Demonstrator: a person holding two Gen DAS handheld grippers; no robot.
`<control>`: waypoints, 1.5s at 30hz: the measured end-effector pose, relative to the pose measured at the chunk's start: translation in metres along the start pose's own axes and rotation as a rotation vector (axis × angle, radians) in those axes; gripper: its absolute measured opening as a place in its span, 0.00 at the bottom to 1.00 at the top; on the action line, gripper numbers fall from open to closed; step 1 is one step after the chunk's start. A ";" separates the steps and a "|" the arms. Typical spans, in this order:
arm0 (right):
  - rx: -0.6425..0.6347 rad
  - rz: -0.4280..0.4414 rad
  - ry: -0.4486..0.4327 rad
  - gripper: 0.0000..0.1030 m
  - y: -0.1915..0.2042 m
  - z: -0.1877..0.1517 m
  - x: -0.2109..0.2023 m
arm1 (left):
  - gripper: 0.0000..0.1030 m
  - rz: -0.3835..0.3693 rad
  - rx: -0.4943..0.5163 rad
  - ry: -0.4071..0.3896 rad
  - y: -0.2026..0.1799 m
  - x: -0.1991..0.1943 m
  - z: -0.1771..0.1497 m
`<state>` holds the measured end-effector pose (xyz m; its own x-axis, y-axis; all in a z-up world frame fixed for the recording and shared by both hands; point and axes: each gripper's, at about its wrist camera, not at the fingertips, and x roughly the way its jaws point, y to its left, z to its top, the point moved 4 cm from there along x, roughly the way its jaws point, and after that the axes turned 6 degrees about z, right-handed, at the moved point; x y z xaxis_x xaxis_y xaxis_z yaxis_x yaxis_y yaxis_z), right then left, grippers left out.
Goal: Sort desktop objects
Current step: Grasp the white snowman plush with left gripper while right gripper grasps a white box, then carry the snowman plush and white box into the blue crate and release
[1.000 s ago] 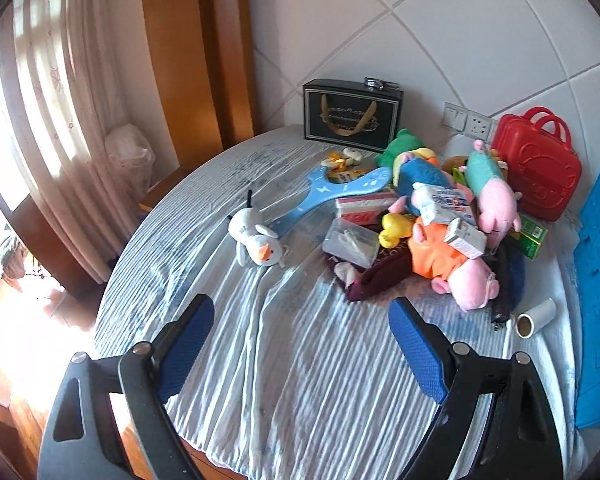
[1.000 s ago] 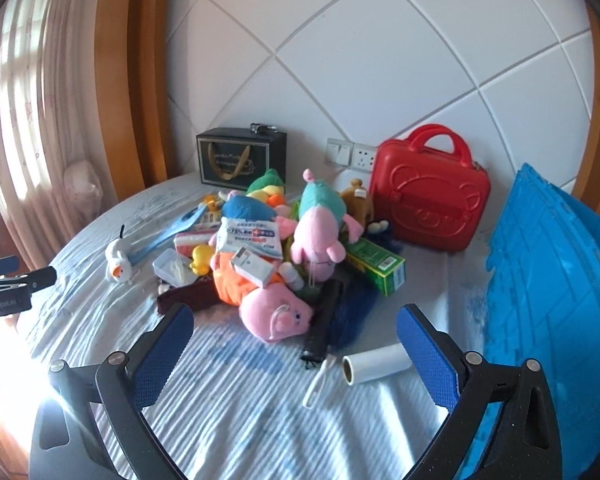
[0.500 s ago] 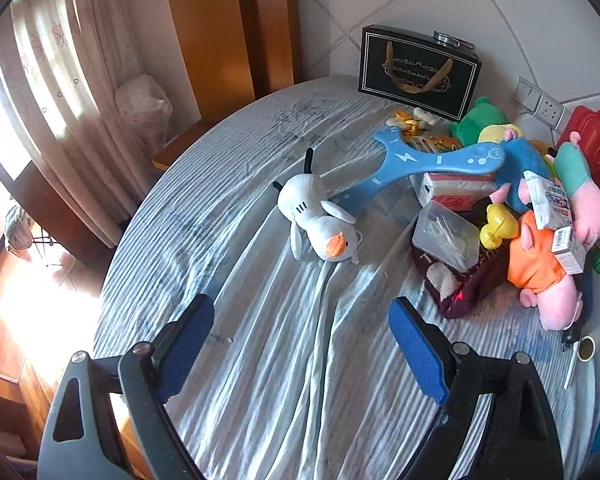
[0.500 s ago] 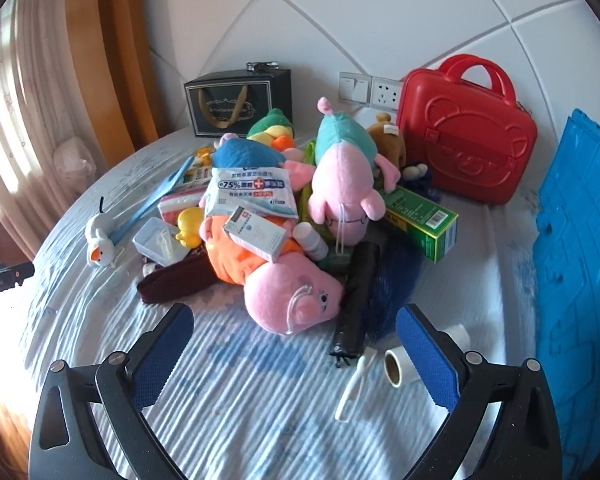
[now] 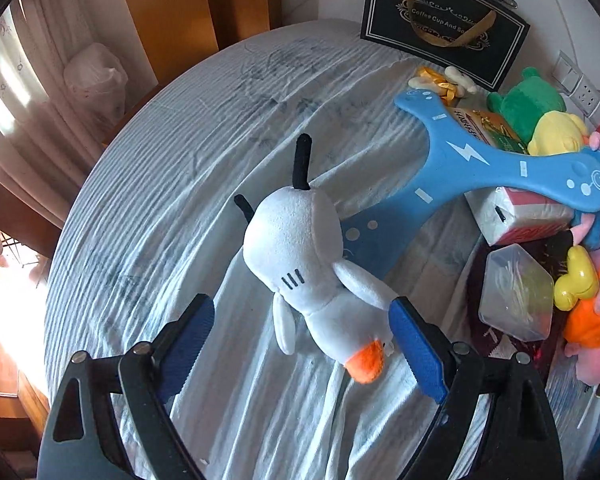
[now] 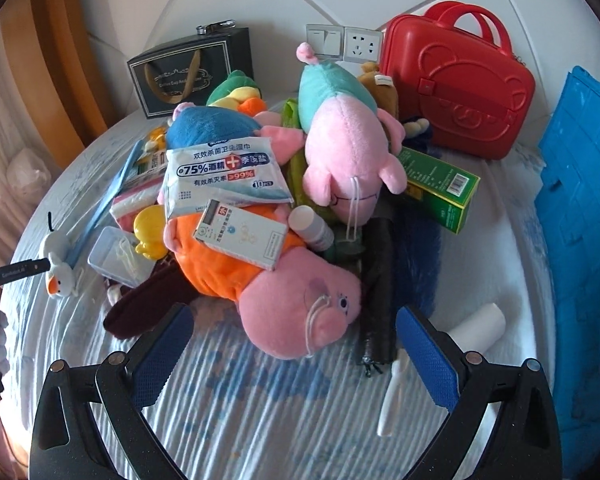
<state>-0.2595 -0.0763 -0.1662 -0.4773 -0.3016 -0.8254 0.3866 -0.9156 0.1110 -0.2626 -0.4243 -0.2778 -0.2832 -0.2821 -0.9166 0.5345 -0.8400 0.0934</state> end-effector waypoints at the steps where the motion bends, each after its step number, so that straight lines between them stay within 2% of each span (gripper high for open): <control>1: 0.004 0.006 0.002 1.00 0.000 0.003 0.004 | 0.87 0.003 -0.004 0.004 0.000 0.006 0.004; 5: -0.013 0.029 0.012 1.00 0.004 0.016 0.023 | 0.87 0.018 -0.024 0.032 -0.002 0.030 0.013; 6: -0.019 0.038 0.014 1.00 0.006 0.019 0.028 | 0.83 0.018 -0.025 0.041 -0.003 0.036 0.013; 8: -0.031 0.047 0.011 1.00 0.009 0.024 0.036 | 0.79 -0.024 -0.034 0.045 -0.002 0.040 0.012; 9: -0.039 0.047 0.007 1.00 0.010 0.027 0.039 | 0.68 -0.052 -0.033 0.043 -0.002 0.039 0.010; 11: -0.051 0.064 0.006 0.95 0.014 0.031 0.045 | 0.58 -0.023 0.002 0.038 -0.003 0.032 0.004; 13: -0.058 0.085 0.010 0.88 0.018 0.032 0.051 | 0.53 -0.023 0.046 0.016 -0.008 0.021 -0.004; 17: -0.058 0.109 0.015 0.84 0.020 0.033 0.059 | 0.50 -0.010 0.137 -0.038 -0.023 -0.012 -0.023; 22: 0.000 0.149 0.003 0.83 0.018 0.035 0.061 | 0.50 -0.055 0.186 -0.082 -0.043 -0.045 -0.038; 23: 0.004 0.147 -0.002 0.77 0.018 0.036 0.061 | 0.50 -0.069 0.199 -0.092 -0.049 -0.051 -0.040; 24: 0.004 0.144 -0.007 0.65 0.020 0.036 0.060 | 0.50 -0.079 0.216 -0.106 -0.055 -0.057 -0.042; 28: -0.001 0.123 -0.013 0.65 0.020 0.035 0.057 | 0.50 -0.105 0.280 -0.153 -0.084 -0.080 -0.042; 36: -0.001 0.137 -0.090 0.65 0.019 0.023 0.008 | 0.50 -0.174 0.377 -0.244 -0.123 -0.131 -0.063; 45: -0.055 0.104 -0.259 0.65 0.003 -0.008 -0.092 | 0.50 -0.226 0.419 -0.402 -0.164 -0.219 -0.100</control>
<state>-0.2082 -0.0489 -0.0949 -0.6158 -0.4573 -0.6416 0.4826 -0.8626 0.1516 -0.2085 -0.1785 -0.1315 -0.6743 -0.1603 -0.7209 0.0918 -0.9868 0.1336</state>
